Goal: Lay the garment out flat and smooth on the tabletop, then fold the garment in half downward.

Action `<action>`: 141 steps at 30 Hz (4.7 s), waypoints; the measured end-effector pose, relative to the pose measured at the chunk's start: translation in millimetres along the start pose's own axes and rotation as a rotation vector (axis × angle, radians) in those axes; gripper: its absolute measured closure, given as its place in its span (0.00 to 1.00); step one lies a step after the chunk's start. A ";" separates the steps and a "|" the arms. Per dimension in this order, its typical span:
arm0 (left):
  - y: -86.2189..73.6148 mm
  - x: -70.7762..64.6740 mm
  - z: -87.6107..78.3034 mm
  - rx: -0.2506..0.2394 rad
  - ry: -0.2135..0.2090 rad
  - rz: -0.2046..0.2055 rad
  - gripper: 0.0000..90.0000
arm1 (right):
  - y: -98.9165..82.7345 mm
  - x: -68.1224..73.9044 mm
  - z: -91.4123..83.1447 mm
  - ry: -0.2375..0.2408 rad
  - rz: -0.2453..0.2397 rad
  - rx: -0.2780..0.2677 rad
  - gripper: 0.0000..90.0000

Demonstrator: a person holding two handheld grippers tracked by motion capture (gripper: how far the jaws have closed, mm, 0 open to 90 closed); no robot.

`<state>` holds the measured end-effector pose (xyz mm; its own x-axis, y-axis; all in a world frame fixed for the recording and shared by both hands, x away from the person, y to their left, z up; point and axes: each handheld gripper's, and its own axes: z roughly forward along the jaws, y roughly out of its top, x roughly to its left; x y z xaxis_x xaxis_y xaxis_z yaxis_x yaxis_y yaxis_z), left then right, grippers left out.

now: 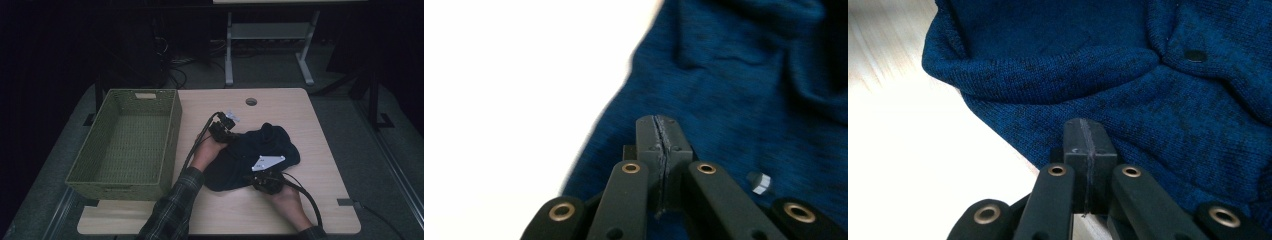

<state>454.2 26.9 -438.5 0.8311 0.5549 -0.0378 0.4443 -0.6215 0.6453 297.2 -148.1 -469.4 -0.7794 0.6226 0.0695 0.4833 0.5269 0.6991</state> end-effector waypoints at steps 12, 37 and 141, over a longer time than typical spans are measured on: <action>-10.1 11.3 13.3 0.078 0.030 -0.018 1.00 | 0.3 -1.8 -1.1 0.004 0.001 0.010 1.00; -47.9 -14.9 -20.9 0.120 -0.052 -0.055 1.00 | -16.5 -33.3 -29.6 -0.112 0.055 0.077 1.00; -35.1 -27.4 -90.6 -0.041 -0.027 -0.031 0.60 | 34.5 -86.8 -57.1 -0.014 0.111 -0.044 0.60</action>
<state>385.5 83.6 -391.0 0.8258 0.5585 -0.0783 0.4566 -0.5805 0.6742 358.7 -217.0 -410.6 -0.7167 0.6835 0.1385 0.5477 0.4287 0.7185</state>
